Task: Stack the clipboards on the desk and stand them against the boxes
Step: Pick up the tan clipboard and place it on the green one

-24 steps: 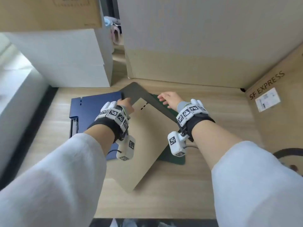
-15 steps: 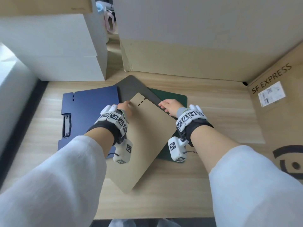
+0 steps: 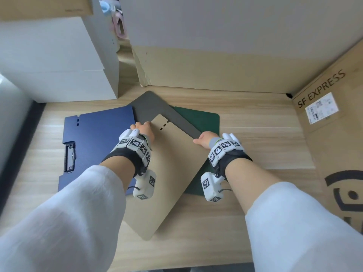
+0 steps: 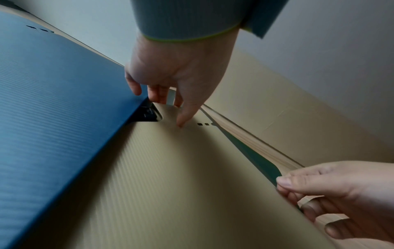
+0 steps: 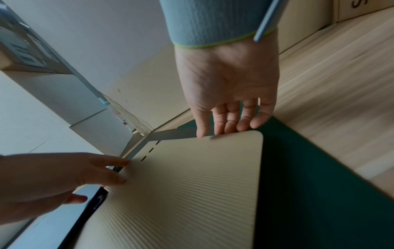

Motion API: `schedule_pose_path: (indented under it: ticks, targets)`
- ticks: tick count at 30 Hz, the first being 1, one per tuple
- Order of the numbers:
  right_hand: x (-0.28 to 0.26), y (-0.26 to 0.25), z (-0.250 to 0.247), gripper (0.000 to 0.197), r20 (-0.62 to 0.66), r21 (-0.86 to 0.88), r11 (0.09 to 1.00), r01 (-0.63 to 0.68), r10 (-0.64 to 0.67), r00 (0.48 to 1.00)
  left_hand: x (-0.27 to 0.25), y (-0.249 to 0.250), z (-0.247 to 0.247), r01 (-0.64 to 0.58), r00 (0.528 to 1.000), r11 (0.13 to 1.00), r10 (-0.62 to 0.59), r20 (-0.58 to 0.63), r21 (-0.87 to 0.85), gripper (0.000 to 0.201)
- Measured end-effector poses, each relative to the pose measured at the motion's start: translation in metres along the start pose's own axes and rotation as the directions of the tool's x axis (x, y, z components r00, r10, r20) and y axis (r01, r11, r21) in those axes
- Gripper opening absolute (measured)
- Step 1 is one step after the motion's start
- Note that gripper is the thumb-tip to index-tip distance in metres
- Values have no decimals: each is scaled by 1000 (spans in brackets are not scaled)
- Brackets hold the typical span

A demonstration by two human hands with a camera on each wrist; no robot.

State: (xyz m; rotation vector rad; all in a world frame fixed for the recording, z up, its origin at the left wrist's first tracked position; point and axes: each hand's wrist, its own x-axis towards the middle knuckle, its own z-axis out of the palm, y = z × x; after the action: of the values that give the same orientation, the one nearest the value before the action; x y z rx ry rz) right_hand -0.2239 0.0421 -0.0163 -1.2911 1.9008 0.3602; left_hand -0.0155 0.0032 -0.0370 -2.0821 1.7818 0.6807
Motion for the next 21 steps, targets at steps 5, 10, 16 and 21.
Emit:
schedule_pose_path:
  ticks: [5,10,16,21]
  targets:
    - [5,-1,0,45,-2,-10,999,-31,31,1000,3,10,-1,-11,1000,996,11,1,-84,52]
    - [-1,8,-2,35,59,77,992,98,-102,993,2,18,-4,-35,999,992,39,28,-121,49]
    - [5,23,-20,39,-77,245,964,106,-90,993,-3,26,-7,-76,994,986,85,61,-146,49]
    - [9,38,-46,39,-276,190,979,77,-22,961,-10,40,-9,-97,983,962,133,125,-256,43]
